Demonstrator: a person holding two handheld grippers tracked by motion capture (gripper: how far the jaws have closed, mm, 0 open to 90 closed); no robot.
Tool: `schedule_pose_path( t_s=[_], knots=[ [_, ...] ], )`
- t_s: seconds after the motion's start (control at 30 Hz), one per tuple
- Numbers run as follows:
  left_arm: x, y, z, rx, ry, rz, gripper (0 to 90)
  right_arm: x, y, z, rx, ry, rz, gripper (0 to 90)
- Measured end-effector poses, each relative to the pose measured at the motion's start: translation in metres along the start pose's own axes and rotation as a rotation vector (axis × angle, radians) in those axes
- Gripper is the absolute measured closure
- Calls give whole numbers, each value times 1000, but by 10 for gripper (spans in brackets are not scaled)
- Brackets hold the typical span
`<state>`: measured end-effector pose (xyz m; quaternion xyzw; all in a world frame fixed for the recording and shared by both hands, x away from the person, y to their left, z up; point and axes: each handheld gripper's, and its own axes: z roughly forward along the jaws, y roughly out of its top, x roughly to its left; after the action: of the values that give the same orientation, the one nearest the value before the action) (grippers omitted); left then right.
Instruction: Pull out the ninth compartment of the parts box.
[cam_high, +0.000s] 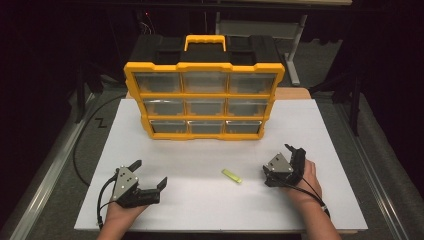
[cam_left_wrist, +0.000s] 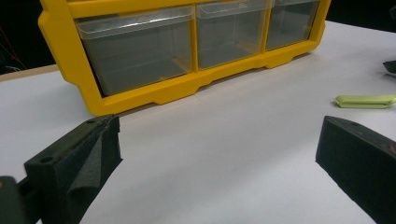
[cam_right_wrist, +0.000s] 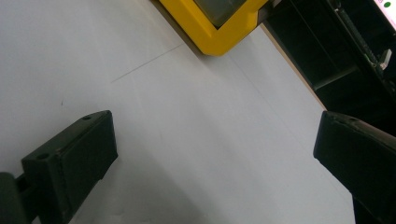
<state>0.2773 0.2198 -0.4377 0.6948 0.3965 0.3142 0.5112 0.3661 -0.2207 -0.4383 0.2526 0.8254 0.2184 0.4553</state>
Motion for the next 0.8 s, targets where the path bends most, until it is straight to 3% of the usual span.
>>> schedule_pose_path(
  t_s=[0.27,0.3,0.37,0.47,0.53,0.8],
  knots=[
    [0,0,0,-4,-1,1,8,2,3,-2,18,-17,-69,9],
    [0,0,0,-4,-1,1,8,4,4,-2,11,-21,-57,9],
    [0,0,0,-6,0,2,8,5,5,-2,21,-32,-108,9],
    [0,0,0,-8,0,4,8,6,6,-3,30,-34,-127,9],
    [0,0,0,-8,-1,4,8,8,7,-4,34,-46,-174,9],
    [-1,0,-1,-11,-3,6,8,13,10,-5,40,-74,-245,9]
  ],
)
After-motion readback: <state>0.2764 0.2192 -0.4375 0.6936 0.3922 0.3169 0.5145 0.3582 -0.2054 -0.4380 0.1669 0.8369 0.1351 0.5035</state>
